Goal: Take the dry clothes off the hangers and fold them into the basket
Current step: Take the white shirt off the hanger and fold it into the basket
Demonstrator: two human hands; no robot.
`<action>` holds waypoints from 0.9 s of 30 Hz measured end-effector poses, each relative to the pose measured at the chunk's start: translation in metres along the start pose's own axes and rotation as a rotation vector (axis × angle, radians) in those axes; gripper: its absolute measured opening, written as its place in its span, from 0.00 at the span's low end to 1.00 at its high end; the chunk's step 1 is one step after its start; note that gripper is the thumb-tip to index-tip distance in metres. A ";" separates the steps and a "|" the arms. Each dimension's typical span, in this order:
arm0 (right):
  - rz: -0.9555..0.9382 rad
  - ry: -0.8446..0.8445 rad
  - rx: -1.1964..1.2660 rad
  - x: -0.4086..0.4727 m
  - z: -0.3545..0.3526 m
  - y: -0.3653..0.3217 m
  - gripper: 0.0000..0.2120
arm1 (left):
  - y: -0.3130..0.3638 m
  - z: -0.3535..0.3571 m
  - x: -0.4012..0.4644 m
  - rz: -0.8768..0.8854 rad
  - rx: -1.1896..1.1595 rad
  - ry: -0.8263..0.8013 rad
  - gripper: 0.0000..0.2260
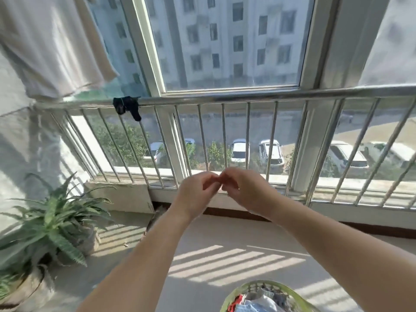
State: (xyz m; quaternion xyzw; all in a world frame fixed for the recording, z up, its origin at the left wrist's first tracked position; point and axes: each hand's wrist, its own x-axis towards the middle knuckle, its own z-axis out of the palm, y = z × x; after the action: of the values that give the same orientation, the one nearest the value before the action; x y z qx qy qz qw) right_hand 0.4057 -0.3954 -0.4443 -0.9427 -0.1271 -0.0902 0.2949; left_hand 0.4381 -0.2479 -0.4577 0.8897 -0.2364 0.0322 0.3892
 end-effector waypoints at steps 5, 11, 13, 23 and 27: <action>-0.139 0.074 -0.010 0.022 -0.045 -0.058 0.07 | 0.039 -0.066 0.001 0.174 0.032 0.209 0.10; -0.304 0.222 0.058 0.063 -0.092 -0.141 0.09 | 0.084 -0.152 0.010 0.312 0.090 0.565 0.10; -0.342 0.232 0.098 0.076 -0.103 -0.168 0.10 | 0.092 -0.179 0.016 0.332 0.115 0.661 0.10; -0.494 0.352 -0.111 0.149 -0.140 -0.270 0.18 | 0.095 -0.320 0.052 0.413 0.355 0.872 0.12; -0.489 0.485 -0.232 0.194 -0.147 -0.316 0.20 | 0.087 -0.389 0.077 0.354 0.697 1.139 0.12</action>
State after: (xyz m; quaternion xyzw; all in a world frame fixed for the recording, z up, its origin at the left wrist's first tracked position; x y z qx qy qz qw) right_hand 0.4833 -0.1931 -0.1097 -0.8627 -0.2642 -0.3930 0.1774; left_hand 0.5174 -0.0541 -0.1100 0.7555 -0.1127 0.6316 0.1329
